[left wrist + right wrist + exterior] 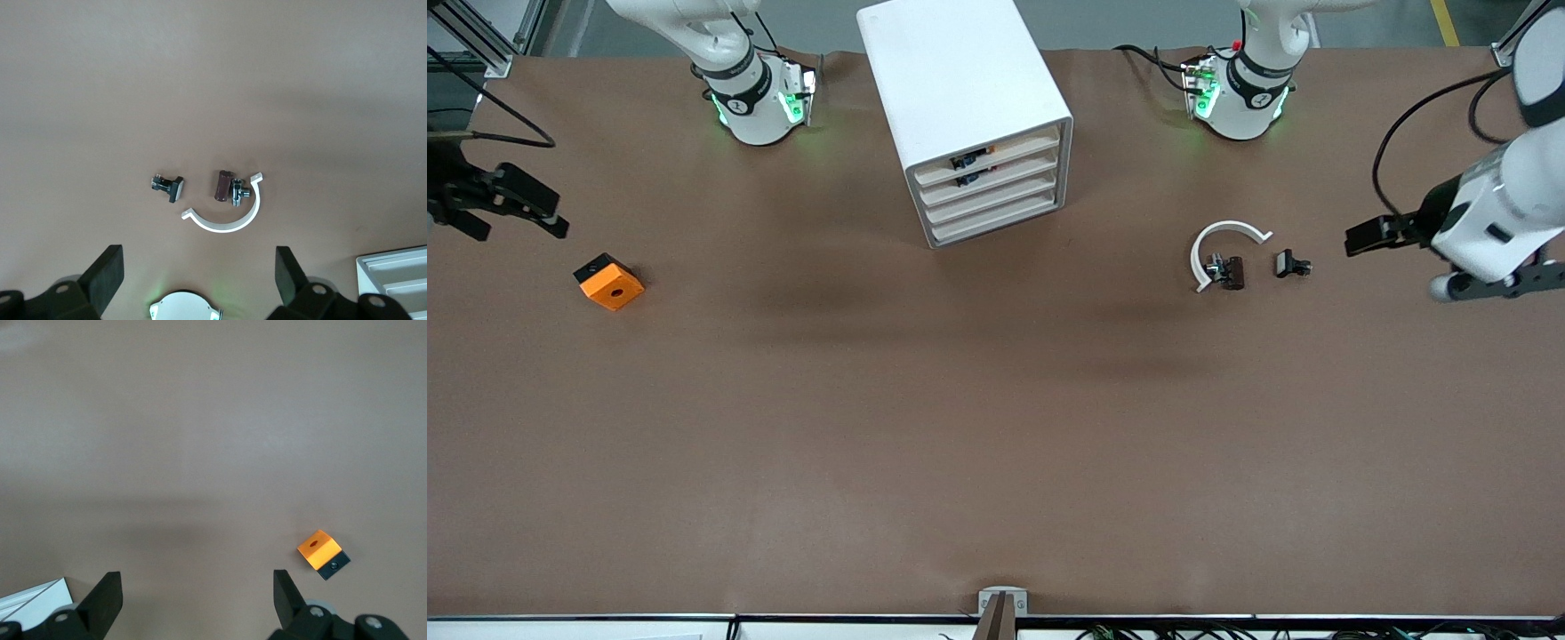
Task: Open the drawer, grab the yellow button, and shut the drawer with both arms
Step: 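Move the left gripper toward the white cabinet's drawer handle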
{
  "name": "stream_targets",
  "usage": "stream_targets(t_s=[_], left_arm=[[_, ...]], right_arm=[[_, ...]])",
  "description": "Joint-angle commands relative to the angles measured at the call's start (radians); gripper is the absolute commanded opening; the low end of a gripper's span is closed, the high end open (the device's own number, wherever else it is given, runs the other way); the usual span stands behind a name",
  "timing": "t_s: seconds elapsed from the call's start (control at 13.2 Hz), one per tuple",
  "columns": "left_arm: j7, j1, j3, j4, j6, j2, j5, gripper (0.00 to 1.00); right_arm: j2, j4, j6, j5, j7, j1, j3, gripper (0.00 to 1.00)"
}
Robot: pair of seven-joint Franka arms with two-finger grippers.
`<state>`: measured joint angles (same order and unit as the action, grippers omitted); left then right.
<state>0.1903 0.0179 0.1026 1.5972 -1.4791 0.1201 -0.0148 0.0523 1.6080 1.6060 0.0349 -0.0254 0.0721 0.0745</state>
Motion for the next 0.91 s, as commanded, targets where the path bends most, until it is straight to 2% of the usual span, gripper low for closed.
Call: stream_targets(t_s=[0.0, 0.23, 0.53, 0.68, 0.84], left_arm=[[0.073, -0.007, 0.011, -0.043, 0.014, 0.125, -0.069, 1.00], [0.278, -0.041, 0.014, -0.042, -0.035, 0.240, -0.109, 1.00], [0.660, -0.139, 0.014, -0.042, -0.096, 0.355, -0.189, 1.00], [0.900, -0.240, 0.014, -0.045, -0.115, 0.415, -0.209, 1.00], [1.215, -0.315, 0.014, -0.091, -0.115, 0.478, -0.238, 1.00]], right_arm=[[-0.064, -0.088, -0.012, -0.013, 0.007, 0.021, 0.002, 1.00], [-0.078, -0.102, -0.011, -0.015, 0.025, 0.038, 0.002, 1.00], [-0.088, -0.102, -0.012, -0.017, 0.061, 0.054, 0.002, 1.00], [-0.088, -0.103, -0.011, -0.018, 0.061, 0.057, 0.002, 1.00], [-0.086, -0.102, -0.026, -0.015, 0.088, 0.083, 0.001, 1.00]])
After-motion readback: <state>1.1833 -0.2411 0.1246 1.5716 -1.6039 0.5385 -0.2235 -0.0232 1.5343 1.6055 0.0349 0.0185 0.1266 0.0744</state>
